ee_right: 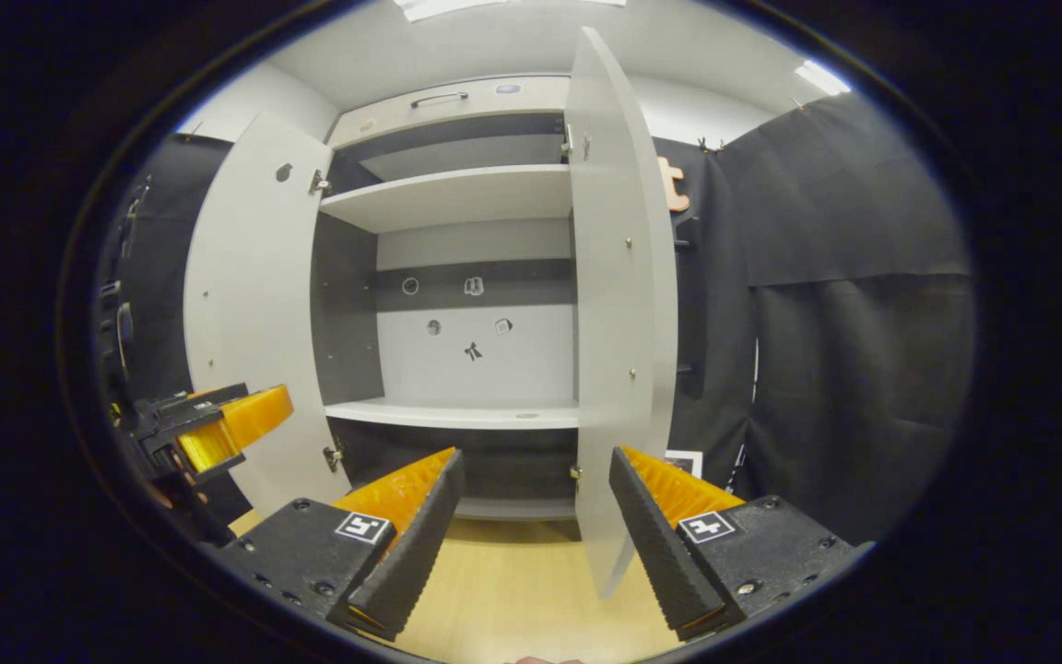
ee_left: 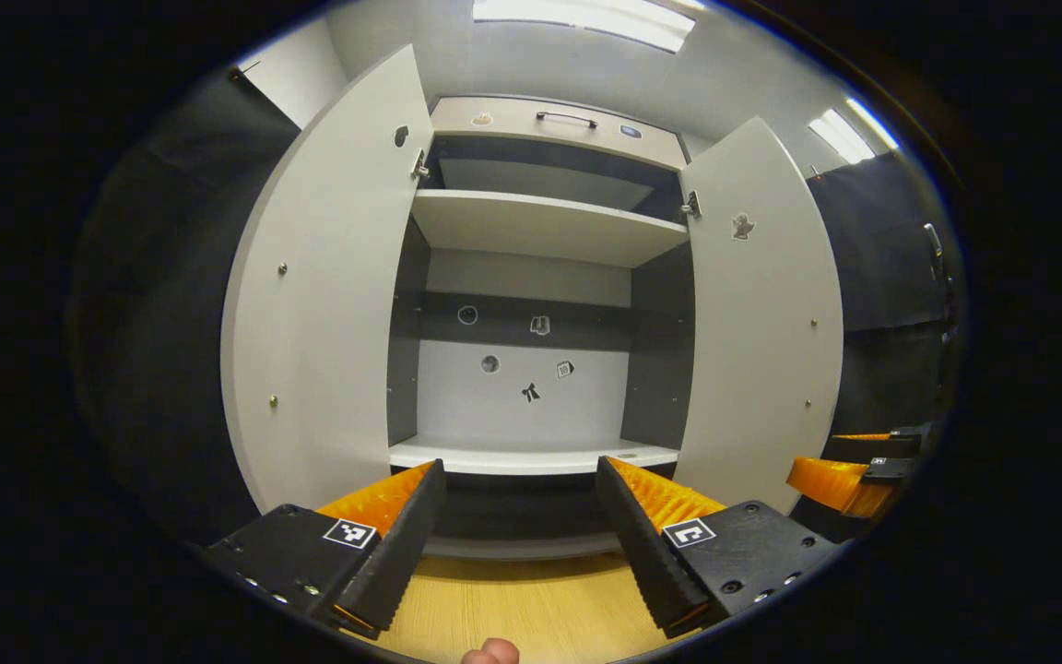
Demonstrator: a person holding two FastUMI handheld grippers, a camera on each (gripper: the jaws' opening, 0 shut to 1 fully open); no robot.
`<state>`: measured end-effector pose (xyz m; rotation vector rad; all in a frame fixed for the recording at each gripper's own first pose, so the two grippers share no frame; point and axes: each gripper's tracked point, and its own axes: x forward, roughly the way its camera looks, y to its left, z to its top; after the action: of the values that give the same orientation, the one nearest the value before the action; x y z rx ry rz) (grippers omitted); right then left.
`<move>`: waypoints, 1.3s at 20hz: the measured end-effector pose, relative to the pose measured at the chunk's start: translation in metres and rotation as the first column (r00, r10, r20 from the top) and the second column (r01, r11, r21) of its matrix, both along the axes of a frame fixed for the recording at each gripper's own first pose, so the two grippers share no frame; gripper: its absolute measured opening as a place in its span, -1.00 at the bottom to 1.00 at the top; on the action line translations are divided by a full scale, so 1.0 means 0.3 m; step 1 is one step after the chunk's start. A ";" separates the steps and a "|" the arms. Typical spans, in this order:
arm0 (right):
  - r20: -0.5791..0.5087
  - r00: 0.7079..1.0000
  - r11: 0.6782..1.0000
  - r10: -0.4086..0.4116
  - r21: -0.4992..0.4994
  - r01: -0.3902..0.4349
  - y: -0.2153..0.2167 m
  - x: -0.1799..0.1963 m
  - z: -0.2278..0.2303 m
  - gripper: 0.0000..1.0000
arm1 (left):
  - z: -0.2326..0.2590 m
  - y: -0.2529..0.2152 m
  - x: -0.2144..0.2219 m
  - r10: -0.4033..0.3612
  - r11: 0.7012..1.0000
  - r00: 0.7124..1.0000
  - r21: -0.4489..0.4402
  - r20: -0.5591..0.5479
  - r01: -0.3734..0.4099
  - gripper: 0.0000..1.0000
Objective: Open the right door of the double-door shoe cabinet with the right hand, and open the left door with the left hand.
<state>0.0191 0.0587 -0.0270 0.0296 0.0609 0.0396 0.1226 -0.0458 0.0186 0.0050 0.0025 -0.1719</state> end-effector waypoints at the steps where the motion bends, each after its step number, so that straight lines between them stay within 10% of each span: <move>1: 0.004 1.000 1.000 0.006 0.003 -0.006 0.005 0.003 0.004 0.97 | 0.011 0.002 -0.002 0.007 1.000 1.000 0.005 0.007 -0.007 0.92; 26: 0.062 0.998 1.000 0.025 -0.014 -0.024 0.063 0.047 0.052 0.97 | 0.003 0.069 0.010 0.054 0.998 0.999 0.016 -0.002 -0.054 0.91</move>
<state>0.0333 0.0777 -0.0113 0.0143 -0.0002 0.0645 0.1255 -0.0250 0.0195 0.0201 0.0069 -0.1177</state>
